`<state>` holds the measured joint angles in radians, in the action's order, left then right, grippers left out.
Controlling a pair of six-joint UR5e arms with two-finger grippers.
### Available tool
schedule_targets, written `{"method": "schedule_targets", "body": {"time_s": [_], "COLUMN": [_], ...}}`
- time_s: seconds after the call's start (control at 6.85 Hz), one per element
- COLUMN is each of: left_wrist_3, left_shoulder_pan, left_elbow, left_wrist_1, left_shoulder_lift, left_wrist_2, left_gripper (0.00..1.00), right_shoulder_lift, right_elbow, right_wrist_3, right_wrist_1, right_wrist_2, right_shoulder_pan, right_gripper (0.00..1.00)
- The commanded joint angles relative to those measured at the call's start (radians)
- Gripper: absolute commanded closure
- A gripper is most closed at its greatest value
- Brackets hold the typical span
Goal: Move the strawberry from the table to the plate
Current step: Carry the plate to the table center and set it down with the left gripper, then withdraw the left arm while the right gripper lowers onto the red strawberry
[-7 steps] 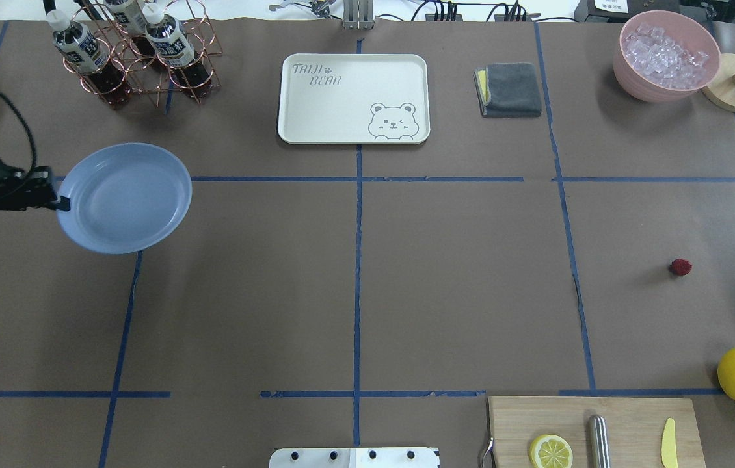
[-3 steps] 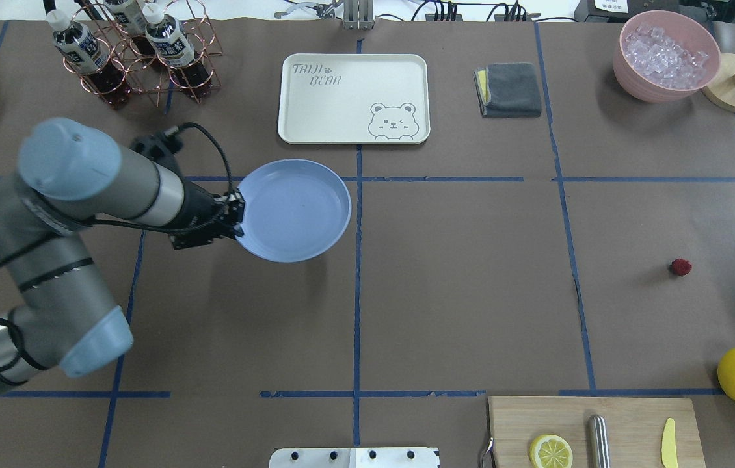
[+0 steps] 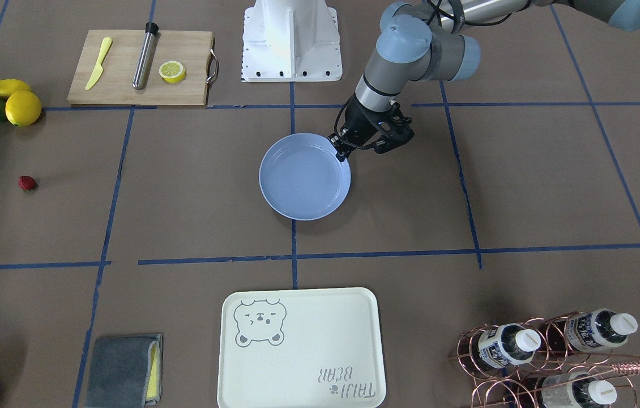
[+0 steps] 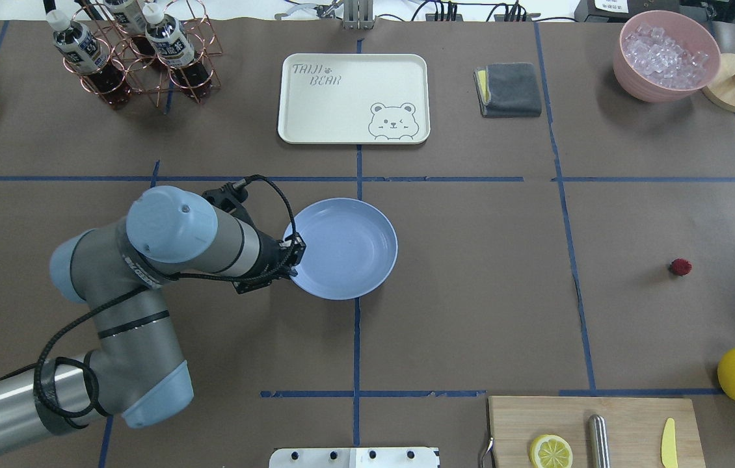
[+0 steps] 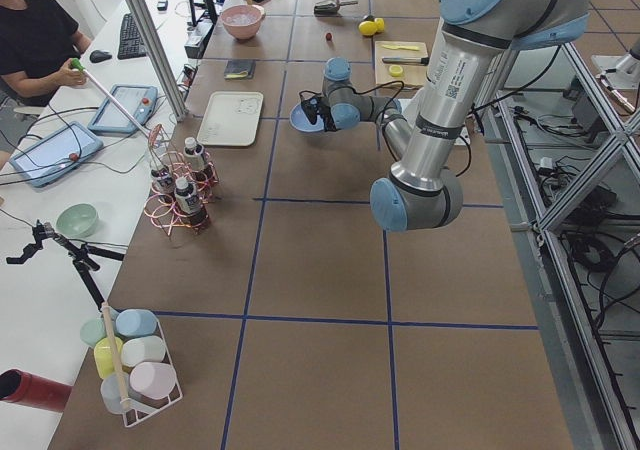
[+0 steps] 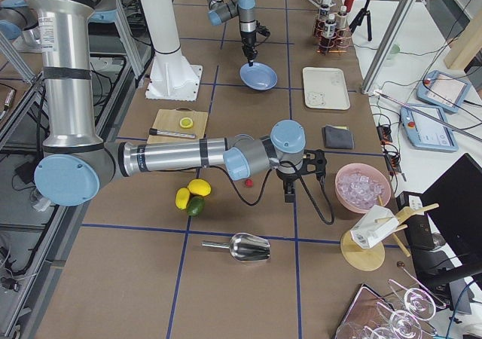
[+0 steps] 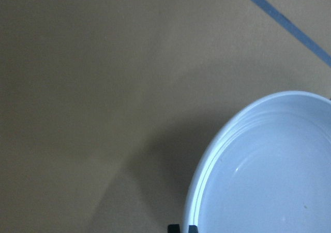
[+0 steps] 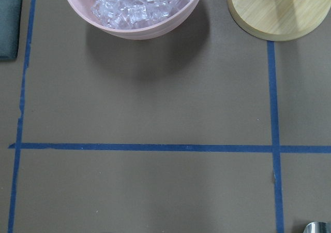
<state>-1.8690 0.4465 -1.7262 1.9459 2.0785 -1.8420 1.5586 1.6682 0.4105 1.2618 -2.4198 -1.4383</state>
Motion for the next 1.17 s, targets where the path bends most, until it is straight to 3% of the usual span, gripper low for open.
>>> {"method": "schedule_targets", "body": {"time_s": [0.0,0.15,0.29,0.44,0.73,1.02], "left_wrist_3": [0.002,0.005,0.019,0.096,0.209,0.331], "left_shoulder_pan": [-0.031,-0.029,-0.022,0.019,0.111,0.243], "left_elbow": [0.025,0.022,0.005,-0.009,-0.082,-0.119], "left_wrist_1": [0.021,0.019,0.016,0.007,-0.124,-0.192], "left_shoulder_lift": [0.018,0.017,0.011,0.006,0.008,0.006], "left_wrist_2": [0.012,0.012,0.015,0.006,-0.043,-0.132], "left_gripper": [1.00,0.79,0.01,0.00,0.00,0.00], "right_shoulder_lift": [0.018,0.018,0.024,0.041,0.122,0.150], "right_elbow": [0.007,0.016,0.025,0.033,0.033,0.035], "right_wrist_3": [0.071,0.079,0.100,0.169,0.411,0.449], "right_wrist_1": [-0.073,-0.073,-0.076,-0.138,-0.412,-0.430], "right_wrist_2": [-0.002,-0.002,0.001,0.016,0.182,0.267], "right_shoulder_pan": [0.030,0.041,0.059,0.103,0.299,0.433], "right_gripper": [0.00,0.00,0.00,0.00,0.00,0.00]}}
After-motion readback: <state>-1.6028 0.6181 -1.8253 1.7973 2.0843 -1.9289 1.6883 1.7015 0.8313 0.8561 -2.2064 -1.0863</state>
